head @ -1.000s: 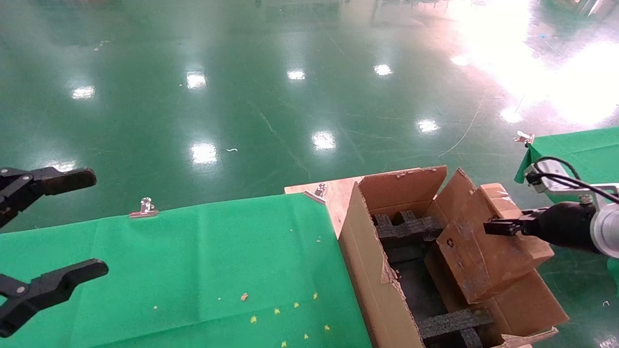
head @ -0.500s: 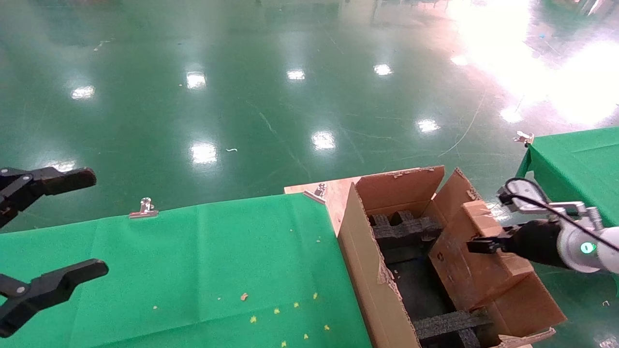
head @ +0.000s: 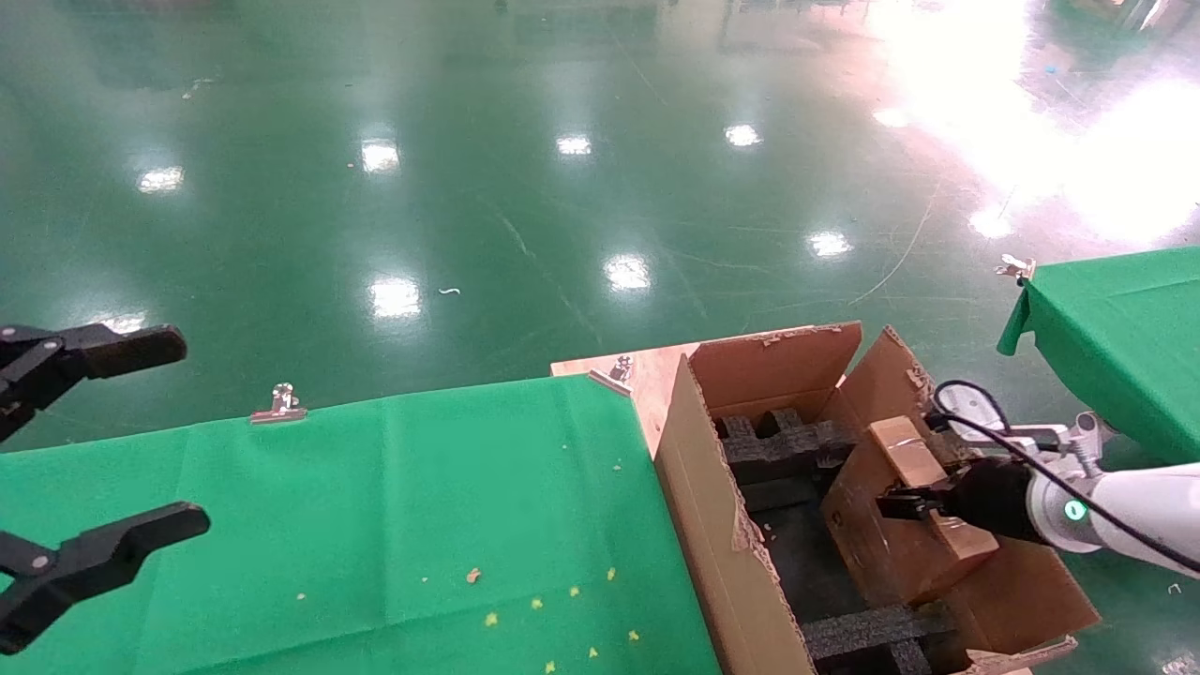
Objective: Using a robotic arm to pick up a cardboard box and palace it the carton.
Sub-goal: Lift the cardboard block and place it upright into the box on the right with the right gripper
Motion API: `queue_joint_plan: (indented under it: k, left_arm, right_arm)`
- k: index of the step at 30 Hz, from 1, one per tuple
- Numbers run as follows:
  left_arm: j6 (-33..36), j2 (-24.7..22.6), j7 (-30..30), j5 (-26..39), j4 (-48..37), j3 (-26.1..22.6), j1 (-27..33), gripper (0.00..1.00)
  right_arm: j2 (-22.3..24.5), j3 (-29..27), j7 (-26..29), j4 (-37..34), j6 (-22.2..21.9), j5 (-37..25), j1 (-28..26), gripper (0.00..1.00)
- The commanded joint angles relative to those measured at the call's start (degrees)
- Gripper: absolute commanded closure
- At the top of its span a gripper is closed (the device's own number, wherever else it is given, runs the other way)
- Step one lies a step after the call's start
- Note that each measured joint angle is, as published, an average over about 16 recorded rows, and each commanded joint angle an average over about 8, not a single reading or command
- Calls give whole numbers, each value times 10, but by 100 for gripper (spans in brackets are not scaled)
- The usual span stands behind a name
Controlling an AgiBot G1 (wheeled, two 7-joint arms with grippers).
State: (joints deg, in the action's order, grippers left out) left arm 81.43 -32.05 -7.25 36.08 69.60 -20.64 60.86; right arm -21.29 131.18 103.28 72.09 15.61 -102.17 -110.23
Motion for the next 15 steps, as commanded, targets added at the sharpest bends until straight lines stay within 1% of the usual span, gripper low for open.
queue_joint_plan:
  k: [1, 9, 15]
  left_arm:
    - [0, 0, 0, 0, 0, 0, 0, 0]
    - [0, 0, 0, 0, 0, 0, 0, 0]
    - [0, 0, 0, 0, 0, 0, 0, 0]
  right_arm:
    - [-8, 2, 10, -7, -11, -6, 13, 100]
    - [-34, 8, 38, -34, -40, -16, 66, 100]
    - [-50, 9, 52, -54, -52, -18, 94, 99]
